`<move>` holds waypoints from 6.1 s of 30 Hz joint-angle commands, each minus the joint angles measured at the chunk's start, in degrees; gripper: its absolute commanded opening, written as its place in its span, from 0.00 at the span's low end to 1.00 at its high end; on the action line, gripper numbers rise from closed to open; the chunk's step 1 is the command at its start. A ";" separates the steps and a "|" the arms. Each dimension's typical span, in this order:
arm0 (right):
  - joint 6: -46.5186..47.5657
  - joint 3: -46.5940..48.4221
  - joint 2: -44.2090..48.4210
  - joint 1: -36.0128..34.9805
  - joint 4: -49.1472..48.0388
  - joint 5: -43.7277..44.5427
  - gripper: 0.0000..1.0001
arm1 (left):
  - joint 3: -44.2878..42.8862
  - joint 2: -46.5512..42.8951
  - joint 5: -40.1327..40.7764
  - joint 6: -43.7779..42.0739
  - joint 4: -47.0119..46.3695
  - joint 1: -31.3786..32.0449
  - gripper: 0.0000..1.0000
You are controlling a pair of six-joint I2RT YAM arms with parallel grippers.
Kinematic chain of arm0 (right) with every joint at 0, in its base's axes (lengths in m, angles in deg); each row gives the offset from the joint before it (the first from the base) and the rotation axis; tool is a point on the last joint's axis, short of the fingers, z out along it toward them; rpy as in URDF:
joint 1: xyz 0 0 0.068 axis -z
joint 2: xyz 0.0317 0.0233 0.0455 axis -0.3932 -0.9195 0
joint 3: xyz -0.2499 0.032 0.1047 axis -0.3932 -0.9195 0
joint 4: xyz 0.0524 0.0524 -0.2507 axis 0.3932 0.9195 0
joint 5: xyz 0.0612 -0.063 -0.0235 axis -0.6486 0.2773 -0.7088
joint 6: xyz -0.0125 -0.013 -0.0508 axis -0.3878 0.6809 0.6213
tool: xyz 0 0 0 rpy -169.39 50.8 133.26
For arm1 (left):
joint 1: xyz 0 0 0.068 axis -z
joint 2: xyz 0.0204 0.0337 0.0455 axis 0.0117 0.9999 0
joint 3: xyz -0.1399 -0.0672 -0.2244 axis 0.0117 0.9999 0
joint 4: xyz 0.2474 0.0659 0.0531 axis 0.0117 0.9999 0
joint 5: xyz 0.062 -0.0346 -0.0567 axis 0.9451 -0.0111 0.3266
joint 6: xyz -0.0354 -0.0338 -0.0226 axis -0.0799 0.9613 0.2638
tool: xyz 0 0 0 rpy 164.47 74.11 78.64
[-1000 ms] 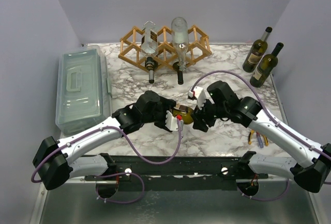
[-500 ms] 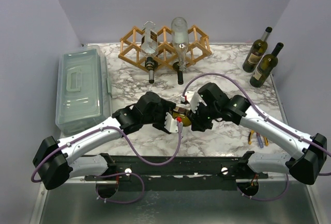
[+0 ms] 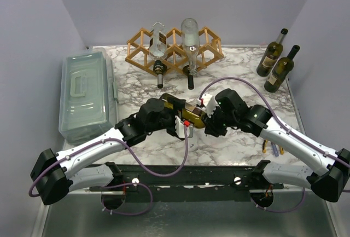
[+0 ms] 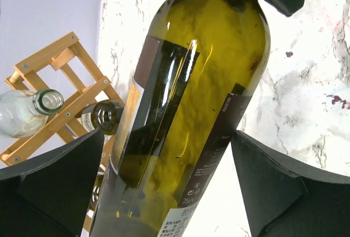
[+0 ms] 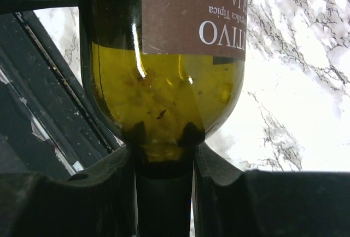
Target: Put the wine bottle on the wine rack
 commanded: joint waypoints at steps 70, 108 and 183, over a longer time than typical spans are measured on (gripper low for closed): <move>-20.76 9.39 -11.75 5.26 -5.39 38.81 0.01 | -6.13 0.88 52.00 34.92 -33.68 -12.46 0.94; -24.82 28.01 -36.33 16.64 -20.64 31.48 0.01 | -5.91 1.06 49.96 35.98 -33.68 -13.45 0.94; -25.40 30.70 -21.48 50.47 -21.15 43.79 0.79 | -5.55 -0.26 44.92 44.70 -31.50 -17.12 0.91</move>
